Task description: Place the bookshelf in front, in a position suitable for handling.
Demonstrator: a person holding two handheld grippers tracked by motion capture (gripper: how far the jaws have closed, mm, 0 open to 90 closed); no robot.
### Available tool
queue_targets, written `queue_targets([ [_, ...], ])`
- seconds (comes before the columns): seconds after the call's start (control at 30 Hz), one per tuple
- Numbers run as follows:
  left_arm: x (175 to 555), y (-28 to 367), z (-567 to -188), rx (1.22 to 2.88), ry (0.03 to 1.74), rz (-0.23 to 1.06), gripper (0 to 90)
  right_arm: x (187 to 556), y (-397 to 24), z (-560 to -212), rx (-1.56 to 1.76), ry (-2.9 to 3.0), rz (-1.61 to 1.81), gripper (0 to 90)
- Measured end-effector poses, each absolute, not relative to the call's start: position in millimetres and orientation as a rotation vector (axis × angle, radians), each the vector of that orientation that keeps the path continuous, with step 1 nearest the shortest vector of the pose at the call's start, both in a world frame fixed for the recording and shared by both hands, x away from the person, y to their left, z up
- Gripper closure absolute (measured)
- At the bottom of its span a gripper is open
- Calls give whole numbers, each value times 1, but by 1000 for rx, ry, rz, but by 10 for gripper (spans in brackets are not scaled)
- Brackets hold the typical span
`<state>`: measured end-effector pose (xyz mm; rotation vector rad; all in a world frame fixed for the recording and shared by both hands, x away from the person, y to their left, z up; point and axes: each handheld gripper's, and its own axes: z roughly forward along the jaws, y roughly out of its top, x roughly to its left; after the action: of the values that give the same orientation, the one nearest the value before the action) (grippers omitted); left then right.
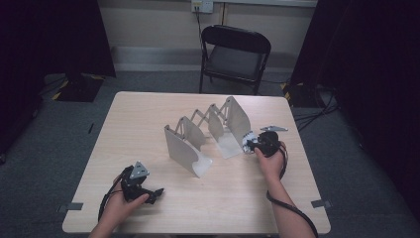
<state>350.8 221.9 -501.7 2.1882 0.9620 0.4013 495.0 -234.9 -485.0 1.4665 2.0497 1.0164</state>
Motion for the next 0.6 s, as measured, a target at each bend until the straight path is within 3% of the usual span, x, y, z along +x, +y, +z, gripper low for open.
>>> queue_targets([
  [0.03,351,222,-502,2185,964,401,0,499,-234,-485,1464,2057,1023,418],
  [0.13,351,222,-502,2185,964,401,0,502,-233,-489,1445,2085,994,421],
  [0.2,351,222,-502,2186,964,401,0,503,-231,-494,1438,2103,997,471],
  [0.23,351,222,-502,2186,963,401,0,503,-231,-494,1411,2130,1036,698],
  [0.3,351,222,-502,2184,964,401,0,503,-230,-491,1422,2159,1028,751],
  [0.6,351,222,-502,2186,963,401,0,502,-228,-478,1387,2198,1072,779],
])
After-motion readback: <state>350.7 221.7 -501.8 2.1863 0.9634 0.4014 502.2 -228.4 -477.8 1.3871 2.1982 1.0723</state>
